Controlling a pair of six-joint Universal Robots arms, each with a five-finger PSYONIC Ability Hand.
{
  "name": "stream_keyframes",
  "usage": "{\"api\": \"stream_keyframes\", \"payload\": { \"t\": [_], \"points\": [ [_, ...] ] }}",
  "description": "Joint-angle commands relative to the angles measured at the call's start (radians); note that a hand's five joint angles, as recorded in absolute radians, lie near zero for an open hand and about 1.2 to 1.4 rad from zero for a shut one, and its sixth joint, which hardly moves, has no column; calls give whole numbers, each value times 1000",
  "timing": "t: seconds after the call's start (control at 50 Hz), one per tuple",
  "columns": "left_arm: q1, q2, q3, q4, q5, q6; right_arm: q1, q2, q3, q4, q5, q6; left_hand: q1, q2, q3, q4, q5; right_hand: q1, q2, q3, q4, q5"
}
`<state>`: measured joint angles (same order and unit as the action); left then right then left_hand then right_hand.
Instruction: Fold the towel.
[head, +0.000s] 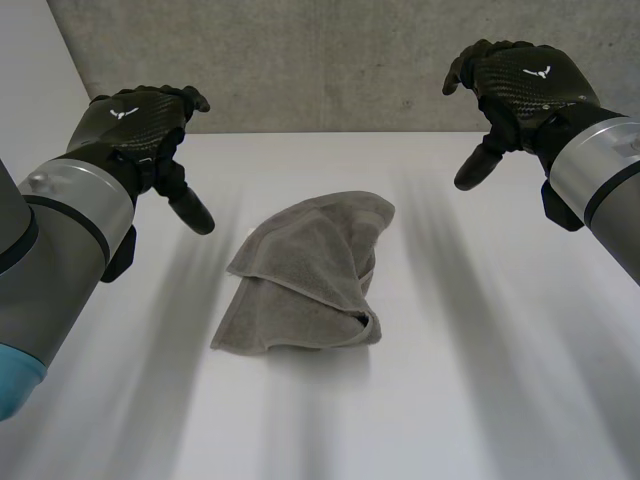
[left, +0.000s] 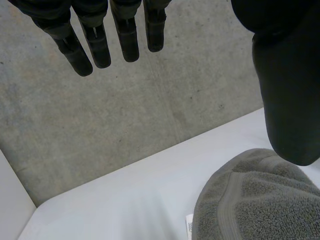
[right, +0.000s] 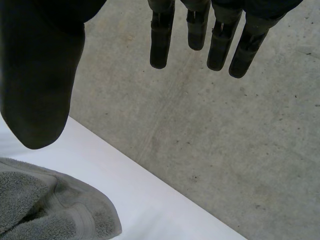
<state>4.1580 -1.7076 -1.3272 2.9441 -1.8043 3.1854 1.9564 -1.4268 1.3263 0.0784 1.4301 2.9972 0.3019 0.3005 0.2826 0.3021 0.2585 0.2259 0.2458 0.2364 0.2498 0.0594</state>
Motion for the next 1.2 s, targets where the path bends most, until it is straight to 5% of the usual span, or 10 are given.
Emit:
{"api": "stream_keyframes", "payload": {
  "t": [0.02, 0.16, 0.32, 0.48, 0.8, 0.98, 1.2],
  "points": [
    [-1, 0, -3, 4, -1, 2, 3, 0, 1, 0, 0, -3, -91, -90, -72, -92, -222, -51, -71, -62, -75, -59],
    [-4, 2, -53, -6, 0, 4, 13, 2, -2, 9, -33, -29, -33, -31, -13, -33, -164, -51, -71, -62, -75, -59],
    [-4, 3, -263, 32, 13, 11, 24, 75, -19, 97, -305, -354, 41, 42, 60, 41, -90, -51, -71, -62, -75, -59],
    [-2, -84, -423, 179, 89, 13, 67, 233, -103, 112, -459, -581, 41, 42, 60, 41, -90, -51, -71, -62, -75, -59],
    [-18, -277, -369, 254, 95, 7, 219, 511, -262, 377, -465, -949, 61, 63, 81, 61, -70, -51, -71, -62, -75, -59],
    [-45, -345, -303, 297, 92, -4, 216, 559, -300, 371, -445, -975, 155, 157, 175, 155, 24, 12, -8, 1, -12, 4],
    [-87, -457, -199, 331, 88, -2, 223, 571, -308, 227, -324, -912, 405, 406, 424, 405, 274, 244, 224, 233, 220, 236]
  ]
}}
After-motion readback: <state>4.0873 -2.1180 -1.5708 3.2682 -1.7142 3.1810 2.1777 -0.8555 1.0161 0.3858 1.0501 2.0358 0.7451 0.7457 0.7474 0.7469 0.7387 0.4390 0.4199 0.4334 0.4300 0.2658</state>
